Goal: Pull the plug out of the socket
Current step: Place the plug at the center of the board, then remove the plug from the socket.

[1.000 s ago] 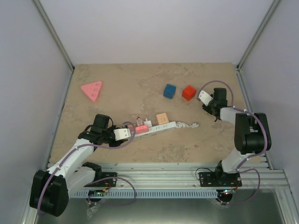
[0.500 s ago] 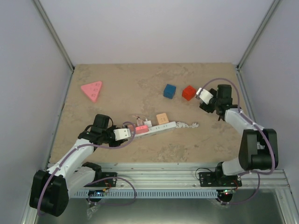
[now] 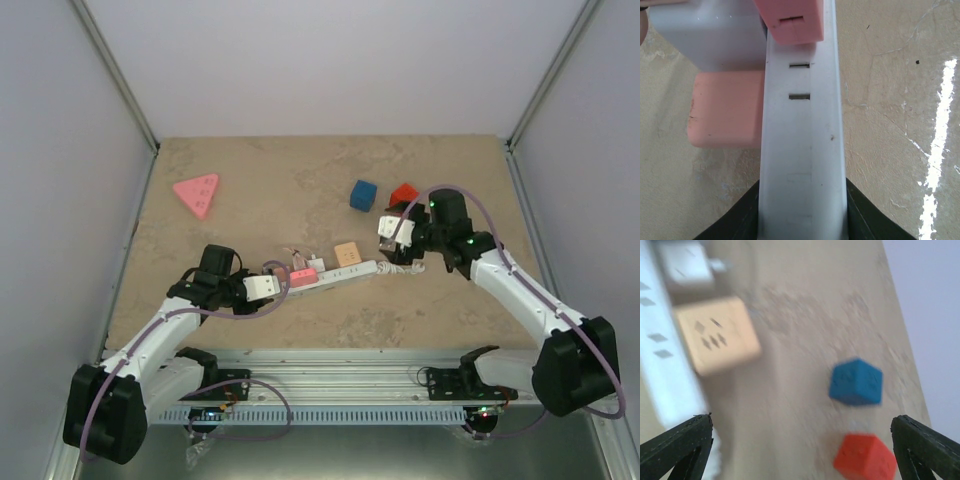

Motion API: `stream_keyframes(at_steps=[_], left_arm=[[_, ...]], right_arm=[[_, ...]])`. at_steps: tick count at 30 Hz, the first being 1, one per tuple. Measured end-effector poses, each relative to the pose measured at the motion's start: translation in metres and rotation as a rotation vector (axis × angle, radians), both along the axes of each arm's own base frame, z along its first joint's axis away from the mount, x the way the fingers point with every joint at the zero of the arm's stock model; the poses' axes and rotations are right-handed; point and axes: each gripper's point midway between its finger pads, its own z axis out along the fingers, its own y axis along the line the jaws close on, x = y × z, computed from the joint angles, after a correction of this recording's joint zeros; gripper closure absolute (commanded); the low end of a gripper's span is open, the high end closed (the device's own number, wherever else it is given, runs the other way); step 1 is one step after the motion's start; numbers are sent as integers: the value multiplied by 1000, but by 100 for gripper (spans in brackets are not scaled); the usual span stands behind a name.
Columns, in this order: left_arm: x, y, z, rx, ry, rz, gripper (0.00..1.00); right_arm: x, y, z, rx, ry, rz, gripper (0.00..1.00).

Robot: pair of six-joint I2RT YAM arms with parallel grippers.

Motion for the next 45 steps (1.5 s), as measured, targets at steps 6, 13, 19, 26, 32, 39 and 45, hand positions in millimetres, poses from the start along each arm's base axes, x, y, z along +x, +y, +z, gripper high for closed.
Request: stream_keyframes(at_steps=[6, 13, 19, 26, 32, 39, 45], left_arm=[[0, 0, 0, 0, 0, 0, 100], [0, 0, 0, 0, 0, 0, 100], [0, 0, 0, 0, 0, 1, 100], [0, 0, 0, 3, 0, 2, 100], [0, 1, -1, 3, 1, 2, 100], [0, 1, -1, 3, 0, 2, 100], [0, 1, -1, 3, 1, 2, 100]], right_arm=[[-54, 58, 17, 45, 45, 258, 6], [-88, 115, 34, 84, 111, 469, 16], [-102, 141, 12, 56, 188, 544, 23], [-109, 163, 0, 54, 253, 581, 36], [-113, 178, -8, 64, 316, 576, 40], [-112, 187, -21, 64, 377, 545, 46], [-109, 193, -29, 59, 414, 523, 56]])
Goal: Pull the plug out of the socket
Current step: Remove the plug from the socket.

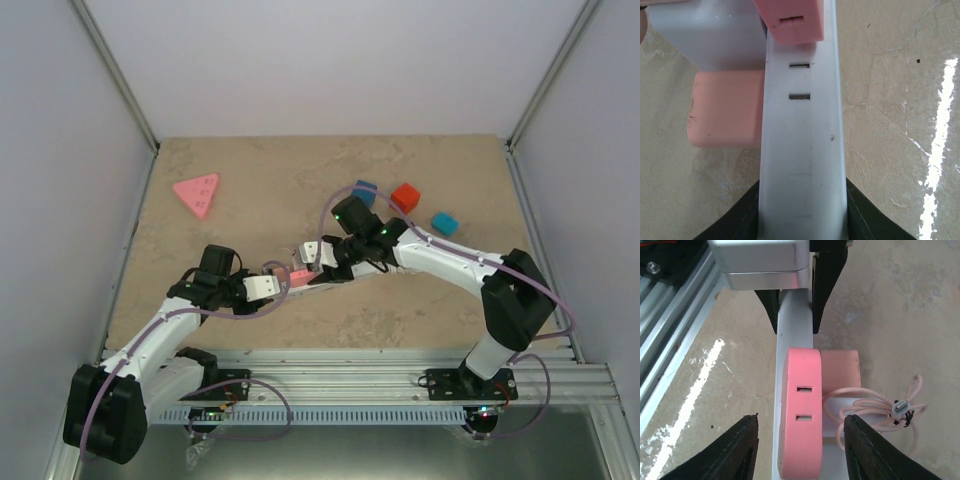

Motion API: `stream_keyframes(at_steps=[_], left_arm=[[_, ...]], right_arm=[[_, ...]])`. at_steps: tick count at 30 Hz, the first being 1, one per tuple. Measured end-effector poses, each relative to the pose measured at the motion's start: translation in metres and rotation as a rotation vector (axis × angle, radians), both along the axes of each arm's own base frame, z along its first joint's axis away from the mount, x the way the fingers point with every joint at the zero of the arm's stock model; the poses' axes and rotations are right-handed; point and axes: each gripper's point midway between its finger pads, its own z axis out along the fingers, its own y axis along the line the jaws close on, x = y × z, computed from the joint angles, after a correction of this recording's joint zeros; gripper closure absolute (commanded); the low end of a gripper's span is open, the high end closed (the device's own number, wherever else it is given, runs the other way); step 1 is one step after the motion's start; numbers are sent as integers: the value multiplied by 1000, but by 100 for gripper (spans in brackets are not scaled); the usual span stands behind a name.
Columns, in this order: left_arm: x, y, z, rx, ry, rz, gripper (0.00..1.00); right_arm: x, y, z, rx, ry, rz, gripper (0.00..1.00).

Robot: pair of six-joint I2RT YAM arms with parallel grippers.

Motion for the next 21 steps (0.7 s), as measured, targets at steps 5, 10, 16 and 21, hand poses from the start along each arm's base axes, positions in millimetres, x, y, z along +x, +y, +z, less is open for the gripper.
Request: stream_keyframes(at_steps=[5, 10, 16, 21], left_arm=[[0, 0, 0, 0, 0, 0, 100], [0, 0, 0, 0, 2, 1, 100], [0, 0, -1, 1, 4, 1, 100], [0, 0, -1, 1, 4, 1, 100]], right_arm=[[-3, 4, -4, -14, 22, 10, 59], [-11, 9, -2, -17, 33, 33, 64], [-13, 13, -3, -25, 27, 37, 68], [-11, 15, -4, -33, 12, 26, 77]])
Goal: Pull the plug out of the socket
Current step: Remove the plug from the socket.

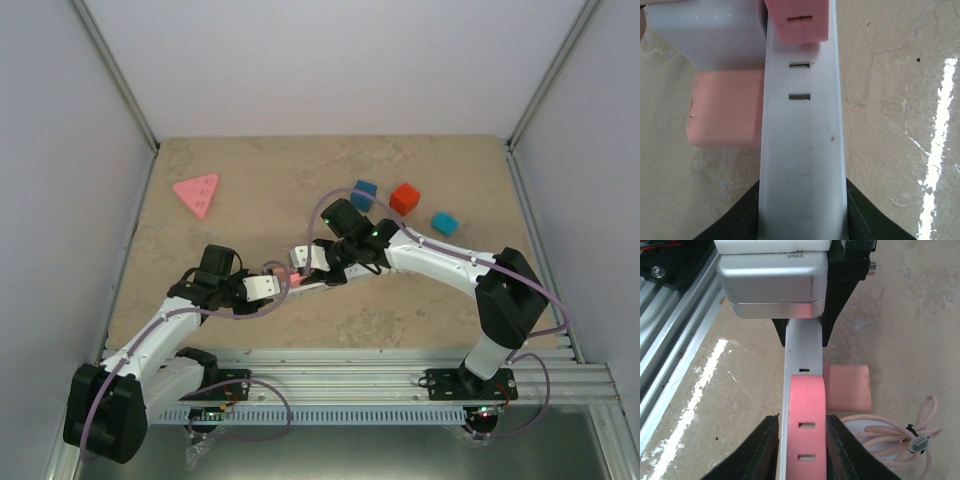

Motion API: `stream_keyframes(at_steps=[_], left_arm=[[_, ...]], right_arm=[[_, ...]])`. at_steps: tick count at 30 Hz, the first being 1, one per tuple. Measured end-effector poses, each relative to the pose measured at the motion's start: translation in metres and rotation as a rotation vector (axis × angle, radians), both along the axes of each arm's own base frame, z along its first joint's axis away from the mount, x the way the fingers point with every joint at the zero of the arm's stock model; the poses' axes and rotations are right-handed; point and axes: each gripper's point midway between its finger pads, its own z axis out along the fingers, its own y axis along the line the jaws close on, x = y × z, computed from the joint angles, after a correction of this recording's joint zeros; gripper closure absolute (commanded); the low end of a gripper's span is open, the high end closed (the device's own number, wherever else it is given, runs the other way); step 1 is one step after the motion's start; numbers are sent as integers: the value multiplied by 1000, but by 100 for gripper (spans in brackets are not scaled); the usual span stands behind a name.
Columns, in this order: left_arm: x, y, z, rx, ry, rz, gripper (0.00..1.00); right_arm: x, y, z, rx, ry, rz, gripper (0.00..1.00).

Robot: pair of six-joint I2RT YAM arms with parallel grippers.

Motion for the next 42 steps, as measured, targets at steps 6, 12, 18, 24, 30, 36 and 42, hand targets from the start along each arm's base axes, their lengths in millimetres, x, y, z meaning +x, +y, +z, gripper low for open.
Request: stream_keyframes(at_steps=[6, 12, 18, 24, 30, 36, 42], left_arm=[[0, 0, 0, 2, -1, 1, 100], [0, 1, -1, 4, 0, 3, 100], [0, 1, -1, 3, 1, 3, 100], [0, 1, -1, 3, 1, 2, 100], [0, 1, 0, 1, -4, 2, 100], [0, 1, 1, 0, -9, 2, 100], [0, 1, 1, 2, -10, 4, 100]], right_arm=[[2, 1, 0, -3, -9, -14, 93], [2, 2, -1, -1, -18, -5, 100], [1, -1, -1, 21, -32, 8, 100], [2, -3, -1, 34, -30, 13, 100], [3, -3, 0, 35, -26, 9, 99], [0, 0, 2, 14, -31, 0, 99], [-1, 3, 2, -6, -46, -18, 99]])
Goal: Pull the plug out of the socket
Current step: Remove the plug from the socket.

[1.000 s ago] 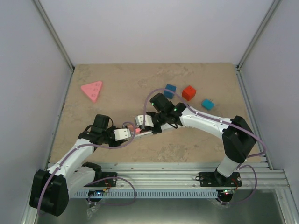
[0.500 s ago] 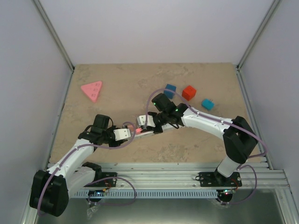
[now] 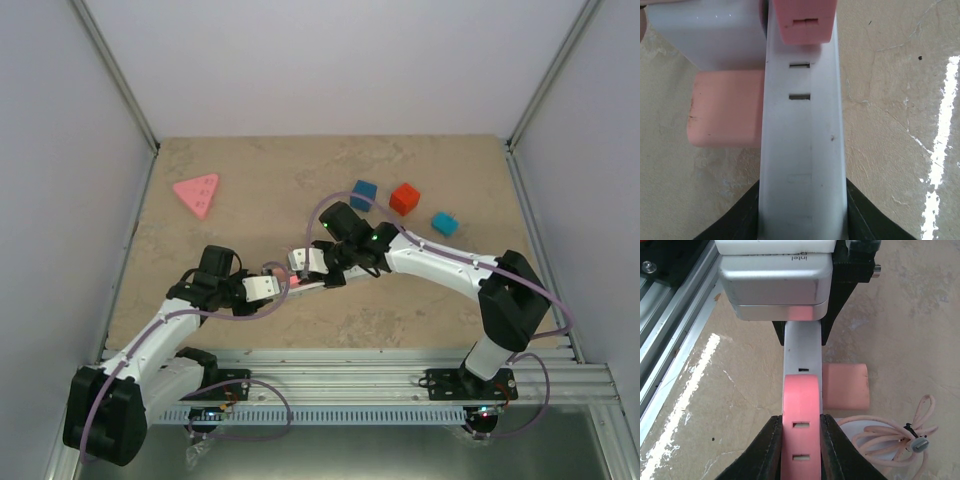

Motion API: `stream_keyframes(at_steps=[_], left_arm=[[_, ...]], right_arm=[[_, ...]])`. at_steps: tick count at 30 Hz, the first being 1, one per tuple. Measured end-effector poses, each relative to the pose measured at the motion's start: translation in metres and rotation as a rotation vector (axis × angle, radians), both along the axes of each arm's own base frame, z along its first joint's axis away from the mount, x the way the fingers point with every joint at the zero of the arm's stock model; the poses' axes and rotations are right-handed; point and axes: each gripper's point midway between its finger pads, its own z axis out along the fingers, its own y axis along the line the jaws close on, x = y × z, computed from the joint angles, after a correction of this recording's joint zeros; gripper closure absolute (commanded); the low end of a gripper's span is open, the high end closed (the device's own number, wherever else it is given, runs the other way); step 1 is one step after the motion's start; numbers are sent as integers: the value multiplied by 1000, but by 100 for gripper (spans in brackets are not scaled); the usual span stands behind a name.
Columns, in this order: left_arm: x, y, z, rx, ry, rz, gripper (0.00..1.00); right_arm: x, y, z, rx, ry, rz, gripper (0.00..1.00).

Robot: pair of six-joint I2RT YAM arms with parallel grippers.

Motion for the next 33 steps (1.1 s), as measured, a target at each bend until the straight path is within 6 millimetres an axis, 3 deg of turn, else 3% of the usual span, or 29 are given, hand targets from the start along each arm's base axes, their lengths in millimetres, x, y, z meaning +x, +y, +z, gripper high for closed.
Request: stream_keyframes(at_steps=[18, 33], left_arm=[[1, -2, 3, -13, -14, -5, 100], [0, -1, 2, -8, -12, -3, 100]], right_arm=[[4, -10, 2, 52, 13, 26, 100], [0, -4, 1, 21, -19, 6, 100]])
